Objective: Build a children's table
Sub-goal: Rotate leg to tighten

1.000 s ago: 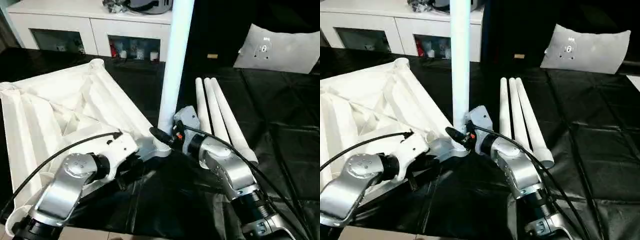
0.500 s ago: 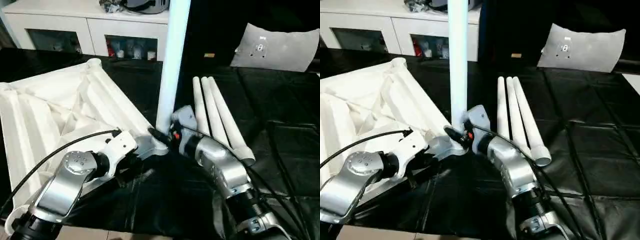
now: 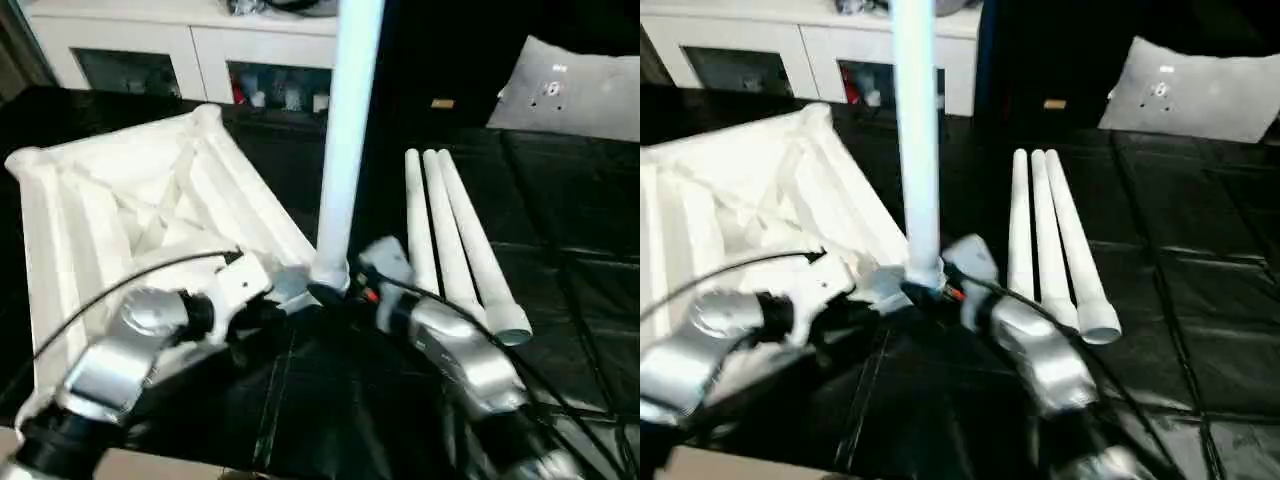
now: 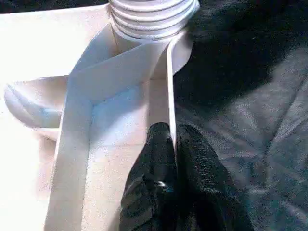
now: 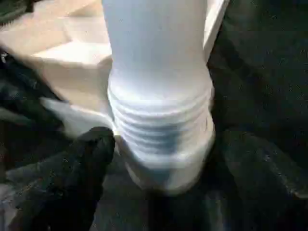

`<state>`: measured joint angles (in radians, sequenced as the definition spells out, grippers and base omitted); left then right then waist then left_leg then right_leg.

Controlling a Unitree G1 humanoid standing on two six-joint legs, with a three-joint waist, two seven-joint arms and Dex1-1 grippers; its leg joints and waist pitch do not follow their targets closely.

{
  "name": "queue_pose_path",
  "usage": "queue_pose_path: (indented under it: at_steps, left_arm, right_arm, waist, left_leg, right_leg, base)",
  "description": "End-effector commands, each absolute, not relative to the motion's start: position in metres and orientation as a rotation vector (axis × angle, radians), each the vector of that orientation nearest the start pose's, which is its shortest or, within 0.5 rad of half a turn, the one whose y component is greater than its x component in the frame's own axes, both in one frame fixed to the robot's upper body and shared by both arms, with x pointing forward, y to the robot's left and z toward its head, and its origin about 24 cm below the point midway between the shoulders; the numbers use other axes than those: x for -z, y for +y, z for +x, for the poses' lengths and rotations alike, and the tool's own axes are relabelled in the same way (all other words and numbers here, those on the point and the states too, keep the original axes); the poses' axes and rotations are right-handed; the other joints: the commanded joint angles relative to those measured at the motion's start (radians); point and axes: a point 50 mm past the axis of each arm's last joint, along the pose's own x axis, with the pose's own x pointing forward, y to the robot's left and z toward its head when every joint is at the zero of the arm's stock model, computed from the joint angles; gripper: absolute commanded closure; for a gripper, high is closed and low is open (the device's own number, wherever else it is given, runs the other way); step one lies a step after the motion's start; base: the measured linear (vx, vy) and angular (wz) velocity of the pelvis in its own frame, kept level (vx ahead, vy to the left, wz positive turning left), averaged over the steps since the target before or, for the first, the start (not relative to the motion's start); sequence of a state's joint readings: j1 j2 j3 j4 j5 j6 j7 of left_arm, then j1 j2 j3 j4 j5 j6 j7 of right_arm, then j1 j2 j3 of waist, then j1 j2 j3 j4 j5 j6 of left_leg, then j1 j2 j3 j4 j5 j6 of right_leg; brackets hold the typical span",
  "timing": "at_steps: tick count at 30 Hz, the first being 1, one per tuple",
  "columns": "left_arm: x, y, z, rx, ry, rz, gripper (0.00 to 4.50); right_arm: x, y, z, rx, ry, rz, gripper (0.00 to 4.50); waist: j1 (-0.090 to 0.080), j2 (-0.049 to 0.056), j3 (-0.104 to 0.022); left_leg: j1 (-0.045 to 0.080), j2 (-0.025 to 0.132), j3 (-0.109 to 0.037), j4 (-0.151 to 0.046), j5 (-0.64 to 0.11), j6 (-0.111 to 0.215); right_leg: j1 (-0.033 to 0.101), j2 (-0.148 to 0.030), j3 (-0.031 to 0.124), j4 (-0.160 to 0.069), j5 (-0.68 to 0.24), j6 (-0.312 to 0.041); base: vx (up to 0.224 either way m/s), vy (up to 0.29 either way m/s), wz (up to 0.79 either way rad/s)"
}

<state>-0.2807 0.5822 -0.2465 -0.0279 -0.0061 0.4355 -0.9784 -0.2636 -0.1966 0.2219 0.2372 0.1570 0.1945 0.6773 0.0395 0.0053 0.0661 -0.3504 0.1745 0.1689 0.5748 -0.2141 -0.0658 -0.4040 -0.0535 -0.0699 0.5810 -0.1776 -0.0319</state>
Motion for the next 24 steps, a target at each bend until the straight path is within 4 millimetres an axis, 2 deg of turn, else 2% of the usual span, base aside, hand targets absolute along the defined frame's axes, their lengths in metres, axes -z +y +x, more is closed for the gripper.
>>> queue_pose_path:
  at_steps: [1, 2, 5, 6, 8, 12, 17, 24]
  left_arm:
    - [-0.066, 0.172, 0.27, 1.115, 0.491, 0.544, 4.5]
    - [-0.066, 0.173, 0.27, 1.156, 0.485, 0.566, 4.5]
    - [-0.065, 0.177, 0.27, 1.222, 0.484, 0.605, 4.5]
    - [-0.065, 0.179, 0.271, 1.24, 0.485, 0.618, 4.5]
    - [-0.063, 0.184, 0.271, 1.289, 0.502, 0.637, 4.5]
    - [-0.064, 0.184, 0.27, 1.384, 0.498, 0.62, 4.5]
    - [-0.067, 0.18, 0.271, 1.477, 0.48, 0.648, 4.5]
    - [-0.068, 0.174, 0.274, 1.558, 0.465, 0.672, 4.5]
  right_arm:
    - [-0.045, -0.105, 0.277, -0.944, 0.193, -0.043, 0.32]
    - [-0.051, -0.108, 0.276, -0.971, 0.176, -0.044, 0.15]
    - [-0.06, -0.114, 0.273, -1.022, 0.152, -0.065, 0.04]
    - [-0.063, -0.116, 0.272, -1.04, 0.147, -0.079, 0.04]
    - [-0.071, -0.121, 0.272, -1.074, 0.14, -0.107, 0.04]
    - [-0.075, -0.123, 0.272, -1.139, 0.158, -0.14, 0.04]
    - [-0.074, -0.119, 0.269, -1.235, 0.195, -0.192, 0.04]
    - [-0.073, -0.113, 0.266, -1.364, 0.25, -0.238, 0.04]
  waist:
    - [0.003, 0.011, -0.068]
    - [0.005, 0.015, -0.067]
    - [0.005, 0.01, -0.064]
    - [0.01, 0.011, -0.063]
    - [0.015, 0.01, -0.062]
    - [0.023, 0.011, -0.064]
    - [0.028, 0.011, -0.064]
    - [0.049, 0.011, -0.072]
  left_leg:
    - [-0.003, 0.052, -0.016, -0.058, -0.025, 0.084]
    - [-0.001, 0.053, -0.017, -0.057, -0.026, 0.094]
    - [0.001, 0.056, -0.015, -0.06, -0.056, 0.099]
    - [0.005, 0.055, -0.014, -0.06, -0.081, 0.089]
    - [0.007, 0.056, -0.014, -0.061, -0.106, 0.074]
    - [0.008, 0.058, -0.014, -0.058, -0.115, 0.047]
    - [0.007, 0.058, -0.014, -0.057, -0.137, 0.036]
    - [0.006, 0.059, -0.012, -0.049, -0.092, 0.038]
  right_leg:
    - [0.063, -0.084, 0.058, -0.037, -0.003, -0.237]
    - [0.062, -0.085, 0.058, -0.037, 0.008, -0.241]
    - [0.061, -0.087, 0.058, -0.04, -0.032, -0.241]
    - [0.061, -0.087, 0.06, -0.045, -0.088, -0.231]
    - [0.059, -0.089, 0.06, -0.05, -0.141, -0.221]
    - [0.056, -0.091, 0.063, -0.045, -0.166, -0.22]
    - [0.057, -0.093, 0.062, -0.047, -0.205, -0.215]
    - [0.059, -0.093, 0.062, -0.034, -0.13, -0.226]
  base:
    - [0.0, 0.0, 0.0]
    - [0.0, 0.0, 0.0]
    - [0.0, 0.0, 0.0]
    - [0.0, 0.0, 0.0]
    - [0.0, 0.0, 0.0]
    - [0.0, 0.0, 0.0]
    - [0.0, 0.0, 0.0]
    - [0.0, 0.0, 0.0]
